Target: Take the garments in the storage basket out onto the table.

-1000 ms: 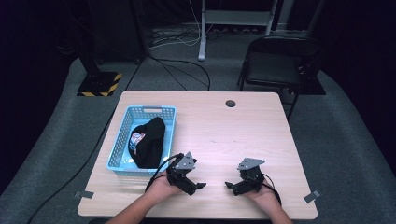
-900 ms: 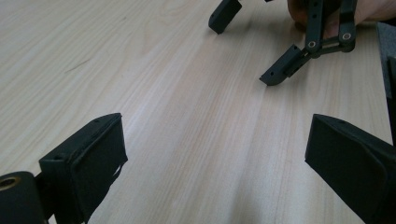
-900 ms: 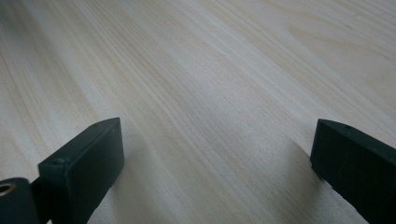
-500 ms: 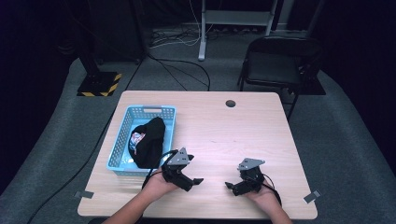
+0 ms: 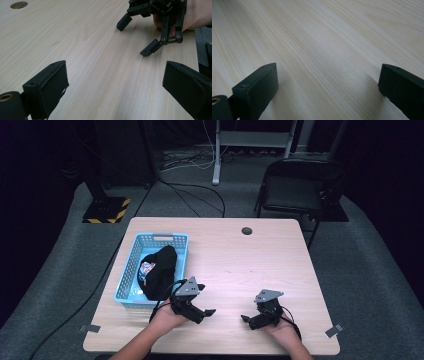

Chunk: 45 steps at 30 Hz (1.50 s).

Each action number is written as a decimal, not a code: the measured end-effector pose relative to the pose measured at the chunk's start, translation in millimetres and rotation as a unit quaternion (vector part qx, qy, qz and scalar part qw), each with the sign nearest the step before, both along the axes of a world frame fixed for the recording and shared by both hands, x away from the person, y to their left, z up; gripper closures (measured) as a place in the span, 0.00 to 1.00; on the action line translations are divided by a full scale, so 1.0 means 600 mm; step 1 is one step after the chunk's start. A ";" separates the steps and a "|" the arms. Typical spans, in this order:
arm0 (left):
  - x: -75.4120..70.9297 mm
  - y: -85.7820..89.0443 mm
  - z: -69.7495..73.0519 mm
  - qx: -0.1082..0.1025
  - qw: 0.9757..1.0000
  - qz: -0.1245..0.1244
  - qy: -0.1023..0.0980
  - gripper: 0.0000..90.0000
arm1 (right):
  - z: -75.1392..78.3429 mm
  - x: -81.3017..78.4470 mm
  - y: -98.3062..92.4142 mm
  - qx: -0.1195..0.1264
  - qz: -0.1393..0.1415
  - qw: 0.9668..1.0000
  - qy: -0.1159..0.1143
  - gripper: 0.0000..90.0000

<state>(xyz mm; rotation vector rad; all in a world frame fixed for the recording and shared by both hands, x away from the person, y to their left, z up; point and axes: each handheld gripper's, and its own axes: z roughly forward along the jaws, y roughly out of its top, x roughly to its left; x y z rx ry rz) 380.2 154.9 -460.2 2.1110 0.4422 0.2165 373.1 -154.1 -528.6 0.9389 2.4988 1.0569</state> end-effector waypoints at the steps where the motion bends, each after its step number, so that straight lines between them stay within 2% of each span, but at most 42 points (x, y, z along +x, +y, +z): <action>1: 0.001 0.001 0.001 -0.001 1.000 0.001 -0.001 0.06 | 0.000 0.000 0.000 0.000 0.000 1.000 0.000 0.02; 18: 0.012 0.027 0.020 -0.015 1.000 0.024 -0.011 0.07 | 0.000 -0.002 0.000 0.000 -0.004 1.000 0.000 0.02; 25: 0.017 0.036 0.023 -0.017 0.999 0.033 -0.009 0.07 | 0.000 -0.003 -0.001 0.000 -0.004 1.000 0.001 0.02; 27: 0.019 0.039 0.024 -0.020 0.999 0.035 -0.001 0.07 | 0.000 -0.003 -0.001 0.000 -0.004 1.000 0.001 0.02; 38: 0.020 0.044 0.028 -0.014 0.999 0.042 -0.004 0.05 | 0.000 -0.003 -0.001 0.000 -0.003 1.000 0.000 0.02; 45: 0.021 0.048 0.031 -0.015 0.998 0.052 -0.013 0.03 | 0.000 -0.003 -0.001 0.000 -0.003 1.000 0.000 0.02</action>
